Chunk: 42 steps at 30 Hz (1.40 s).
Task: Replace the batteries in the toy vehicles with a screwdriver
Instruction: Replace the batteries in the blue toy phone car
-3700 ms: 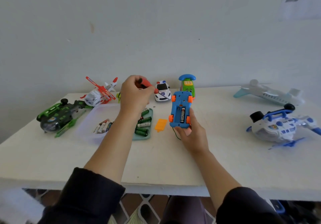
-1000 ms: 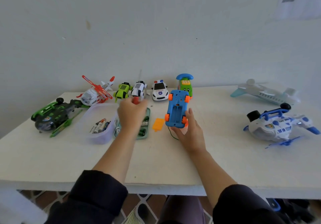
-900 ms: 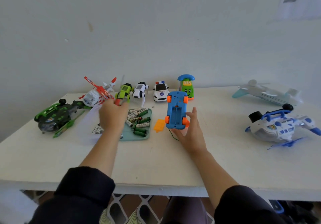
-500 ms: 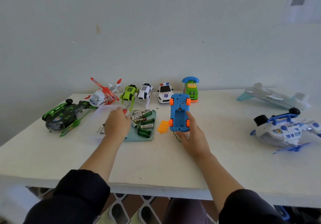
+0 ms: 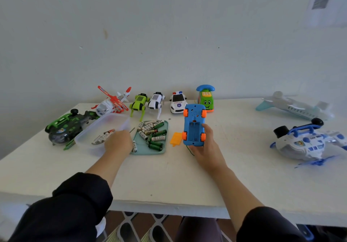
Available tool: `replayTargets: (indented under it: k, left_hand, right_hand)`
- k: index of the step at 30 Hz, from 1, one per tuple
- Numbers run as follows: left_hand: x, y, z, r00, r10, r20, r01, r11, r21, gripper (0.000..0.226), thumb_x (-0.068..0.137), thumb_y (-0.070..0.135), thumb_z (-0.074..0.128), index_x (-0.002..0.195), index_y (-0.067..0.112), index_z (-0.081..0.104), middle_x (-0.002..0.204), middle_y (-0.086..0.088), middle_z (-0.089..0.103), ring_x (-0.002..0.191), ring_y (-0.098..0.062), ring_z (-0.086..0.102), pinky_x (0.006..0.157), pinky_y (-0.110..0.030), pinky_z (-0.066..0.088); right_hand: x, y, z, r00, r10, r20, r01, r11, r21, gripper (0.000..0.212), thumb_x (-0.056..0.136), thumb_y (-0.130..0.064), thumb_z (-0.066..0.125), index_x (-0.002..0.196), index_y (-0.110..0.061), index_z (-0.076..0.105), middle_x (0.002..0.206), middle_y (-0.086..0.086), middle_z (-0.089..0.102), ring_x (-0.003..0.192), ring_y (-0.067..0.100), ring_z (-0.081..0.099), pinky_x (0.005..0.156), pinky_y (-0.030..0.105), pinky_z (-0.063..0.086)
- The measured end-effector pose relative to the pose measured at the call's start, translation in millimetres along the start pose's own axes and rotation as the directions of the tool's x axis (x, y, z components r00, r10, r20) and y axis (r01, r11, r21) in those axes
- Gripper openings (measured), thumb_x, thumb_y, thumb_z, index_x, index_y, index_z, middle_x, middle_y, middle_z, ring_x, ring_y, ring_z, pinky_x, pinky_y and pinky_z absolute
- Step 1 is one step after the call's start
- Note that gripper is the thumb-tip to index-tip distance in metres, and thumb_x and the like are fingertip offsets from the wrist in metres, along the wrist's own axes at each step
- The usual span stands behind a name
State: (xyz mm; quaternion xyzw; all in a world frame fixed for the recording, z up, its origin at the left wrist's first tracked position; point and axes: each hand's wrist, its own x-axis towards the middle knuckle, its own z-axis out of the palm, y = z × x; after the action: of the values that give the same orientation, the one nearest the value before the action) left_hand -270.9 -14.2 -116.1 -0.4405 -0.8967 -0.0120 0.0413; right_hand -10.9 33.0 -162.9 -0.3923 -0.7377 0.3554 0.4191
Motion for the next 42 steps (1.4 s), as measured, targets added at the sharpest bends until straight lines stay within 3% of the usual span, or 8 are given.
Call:
replayTargets:
  k: [5, 11, 18, 24, 28, 33, 37, 42]
  left_hand:
    - [7, 3, 2, 0.998, -0.048, 0.040, 0.052, 0.994, -0.092, 0.034, 0.094, 0.010, 0.041, 0.125, 0.009, 0.054, 0.122, -0.011, 0.056, 0.112, -0.028, 0.053, 0.087, -0.035, 0.044]
    - [11, 15, -1, 0.972, 0.228, -0.047, -0.230, 0.972, -0.043, 0.043, 0.090, 0.003, 0.042, 0.118, 0.026, 0.065, 0.113, -0.009, 0.061, 0.103, -0.028, 0.053, 0.084, -0.037, 0.045]
    - [16, 14, 12, 0.971, 0.217, 0.096, -0.211, 0.975, -0.065, 0.028, 0.085, 0.016, 0.049, 0.105, 0.021, 0.069, 0.110, -0.013, 0.054, 0.102, -0.036, 0.051, 0.091, -0.048, 0.047]
    - [13, 11, 6, 0.942, 0.309, 0.134, -0.306, 0.951, -0.042, 0.025, 0.085, 0.012, 0.047, 0.093, 0.014, 0.070, 0.097, -0.008, 0.063, 0.089, -0.027, 0.055, 0.077, -0.035, 0.048]
    - [15, 13, -3, 0.932, 0.290, 0.217, -0.271, 0.956, -0.114, 0.018, 0.083, 0.007, 0.049, 0.075, 0.008, 0.065, 0.073, -0.005, 0.061, 0.068, -0.022, 0.054, 0.061, -0.031, 0.044]
    - [22, 18, -2, 0.987, 0.161, 0.018, -0.142, 0.915, -0.379, 0.013, 0.090, 0.017, 0.054, 0.088, 0.013, 0.066, 0.089, -0.006, 0.065, 0.085, -0.026, 0.060, 0.075, -0.034, 0.050]
    - [16, 28, 4, 0.995, 0.102, -0.005, -0.100, 0.961, -0.259, 0.031, 0.092, 0.040, 0.054, 0.098, 0.010, 0.059, 0.091, -0.010, 0.065, 0.088, -0.029, 0.060, 0.074, -0.034, 0.048]
    - [14, 37, 4, 0.999, -0.047, 0.008, 0.046, 0.906, -0.422, 0.027, 0.084, 0.015, 0.060, 0.109, 0.007, 0.052, 0.096, -0.011, 0.060, 0.085, -0.028, 0.052, 0.065, -0.033, 0.039]
  right_hand:
    - [0, -3, -2, 0.999, -0.034, -0.023, 0.033, 0.998, -0.049, 0.072, 0.088, -0.021, 0.064, 0.131, -0.049, 0.014, 0.113, -0.027, 0.048, 0.092, -0.010, 0.052, 0.071, -0.005, 0.035]
    - [0, 0, -1, 0.997, -0.068, -0.033, 0.064, 0.991, -0.115, 0.078, 0.087, -0.020, 0.066, 0.139, -0.039, 0.010, 0.120, -0.017, 0.048, 0.099, -0.004, 0.048, 0.073, -0.005, 0.033]
    - [1, 3, -1, 0.998, -0.055, -0.035, 0.051, 0.994, -0.097, 0.080, 0.087, -0.021, 0.067, 0.139, -0.040, 0.009, 0.124, -0.017, 0.048, 0.100, -0.002, 0.050, 0.075, 0.002, 0.035]
    - [1, 0, -3, 0.999, -0.038, -0.011, 0.037, 0.995, -0.097, 0.081, 0.088, -0.019, 0.064, 0.145, -0.031, 0.009, 0.118, -0.018, 0.045, 0.097, 0.000, 0.050, 0.076, 0.007, 0.036]
    - [2, 3, -1, 0.998, -0.067, -0.020, 0.065, 0.992, -0.108, 0.080, 0.088, -0.018, 0.065, 0.142, -0.036, 0.010, 0.121, -0.014, 0.051, 0.097, 0.000, 0.052, 0.076, 0.000, 0.036]
    - [3, 5, 0, 0.997, -0.061, -0.036, 0.057, 0.993, -0.103, 0.083, 0.088, -0.014, 0.064, 0.141, -0.039, 0.006, 0.129, -0.010, 0.051, 0.104, 0.003, 0.053, 0.080, 0.002, 0.035]
    - [1, 3, -1, 0.995, -0.087, -0.049, 0.081, 0.990, -0.120, 0.078, 0.088, -0.014, 0.063, 0.140, -0.037, 0.010, 0.125, -0.010, 0.053, 0.107, 0.012, 0.057, 0.083, 0.016, 0.041]
    - [0, -1, -2, 0.990, -0.126, -0.060, 0.117, 0.984, -0.135, 0.074, 0.090, -0.018, 0.061, 0.138, -0.043, 0.011, 0.126, -0.004, 0.059, 0.109, 0.015, 0.059, 0.087, 0.027, 0.046]
